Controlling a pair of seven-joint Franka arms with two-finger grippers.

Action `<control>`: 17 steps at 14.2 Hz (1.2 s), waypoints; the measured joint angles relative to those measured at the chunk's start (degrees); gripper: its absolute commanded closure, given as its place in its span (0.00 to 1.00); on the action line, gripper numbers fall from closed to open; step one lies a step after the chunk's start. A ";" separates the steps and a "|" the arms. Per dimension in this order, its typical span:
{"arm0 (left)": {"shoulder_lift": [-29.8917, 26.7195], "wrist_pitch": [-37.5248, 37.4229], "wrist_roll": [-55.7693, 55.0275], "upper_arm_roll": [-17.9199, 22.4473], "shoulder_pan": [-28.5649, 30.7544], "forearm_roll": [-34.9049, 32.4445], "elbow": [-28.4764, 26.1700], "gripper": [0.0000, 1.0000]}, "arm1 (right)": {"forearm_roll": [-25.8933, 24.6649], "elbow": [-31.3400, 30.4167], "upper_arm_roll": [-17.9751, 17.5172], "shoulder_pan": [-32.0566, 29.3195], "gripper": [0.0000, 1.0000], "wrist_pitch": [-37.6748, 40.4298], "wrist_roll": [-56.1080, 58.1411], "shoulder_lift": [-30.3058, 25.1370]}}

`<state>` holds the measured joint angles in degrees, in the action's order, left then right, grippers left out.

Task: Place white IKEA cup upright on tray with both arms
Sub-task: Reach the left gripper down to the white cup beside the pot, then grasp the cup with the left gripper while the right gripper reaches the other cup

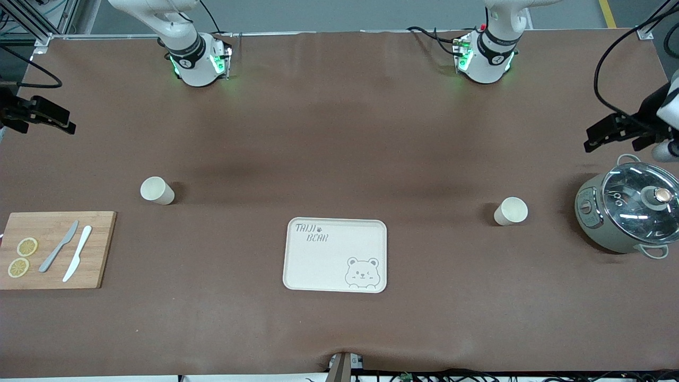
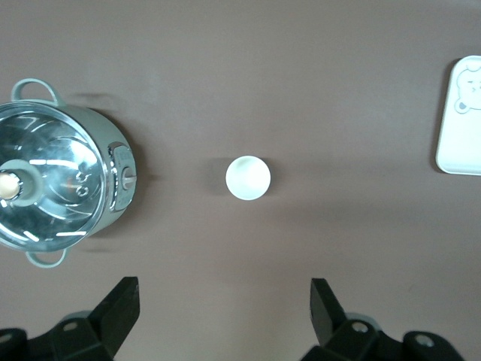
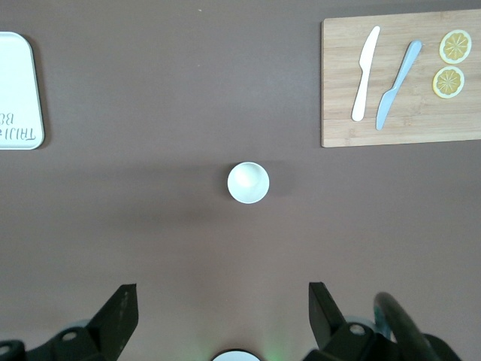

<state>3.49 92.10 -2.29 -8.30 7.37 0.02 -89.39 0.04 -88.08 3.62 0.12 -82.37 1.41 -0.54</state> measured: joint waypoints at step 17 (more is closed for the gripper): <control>13.42 41.76 -2.17 -0.69 1.64 -0.02 -28.35 0.13 | -0.09 -4.83 0.59 -0.49 0.00 -3.73 -0.03 7.24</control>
<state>16.92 133.86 -4.46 -8.99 9.00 -0.01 -117.74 -0.05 -92.91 4.21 -0.36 -86.10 1.39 6.70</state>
